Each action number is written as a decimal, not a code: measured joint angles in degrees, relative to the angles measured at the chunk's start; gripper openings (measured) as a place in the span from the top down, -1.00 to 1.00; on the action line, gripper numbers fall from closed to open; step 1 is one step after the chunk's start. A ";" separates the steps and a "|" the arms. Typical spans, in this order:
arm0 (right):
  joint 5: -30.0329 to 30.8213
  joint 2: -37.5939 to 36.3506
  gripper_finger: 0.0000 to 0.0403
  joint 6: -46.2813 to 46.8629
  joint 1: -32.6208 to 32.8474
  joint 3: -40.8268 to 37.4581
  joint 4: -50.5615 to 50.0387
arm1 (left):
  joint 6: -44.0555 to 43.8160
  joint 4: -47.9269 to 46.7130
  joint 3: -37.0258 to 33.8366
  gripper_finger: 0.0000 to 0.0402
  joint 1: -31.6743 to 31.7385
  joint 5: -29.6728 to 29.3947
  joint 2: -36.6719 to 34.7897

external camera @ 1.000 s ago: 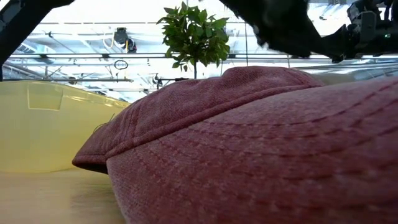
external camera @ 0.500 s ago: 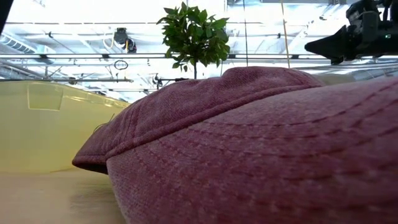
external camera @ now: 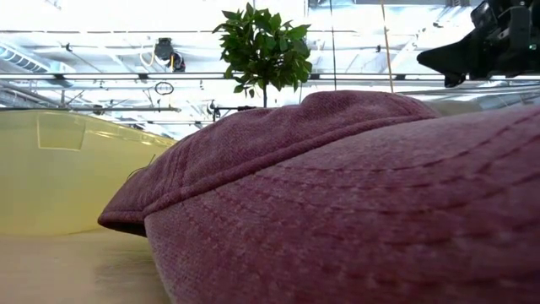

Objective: Pick & Place hat
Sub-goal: Put the brown cup into the transparent bin

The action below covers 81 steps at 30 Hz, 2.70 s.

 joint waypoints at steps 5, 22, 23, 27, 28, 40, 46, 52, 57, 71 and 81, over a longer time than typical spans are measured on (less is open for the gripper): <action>0.00 -0.02 1.00 1.82 0.00 -0.64 0.04 | 0.30 16.60 -21.38 0.98 6.69 6.71 -11.91; 0.09 -0.02 1.00 5.42 0.00 -6.98 11.03 | -6.98 47.27 -57.82 0.99 21.23 6.55 -20.70; 0.13 0.02 1.00 5.43 0.00 -7.13 11.09 | -7.53 47.03 -57.82 0.98 22.35 6.43 -20.74; 0.19 -0.01 1.00 5.36 0.00 -7.31 11.26 | -9.77 46.54 -57.84 0.99 25.64 5.13 -20.68; 0.22 0.00 1.00 5.35 0.00 -7.32 11.27 | -11.62 47.08 -57.82 0.99 25.93 3.53 -20.70; 0.32 0.00 1.00 5.45 0.00 -7.39 11.88 | -13.27 25.75 -43.16 0.66 26.28 -8.10 -11.70; 0.26 0.02 1.00 5.45 0.00 -7.41 12.69 | -10.22 20.57 -38.05 0.21 26.32 -5.50 -3.09; 0.26 0.02 1.00 5.45 -0.01 -7.43 12.52 | -8.51 20.36 -35.99 -0.17 26.24 -2.04 2.70; 0.24 0.02 1.00 5.45 0.00 -7.43 12.50 | -7.25 21.18 -35.97 -0.34 26.44 -2.12 6.00; 0.08 0.04 1.00 6.43 0.00 -7.45 12.48 | -4.04 21.64 -35.90 -0.38 26.96 -4.87 12.49; 0.08 0.04 1.00 6.91 0.00 -7.48 12.48 | -1.46 20.80 -35.97 0.70 26.74 -6.67 10.65</action>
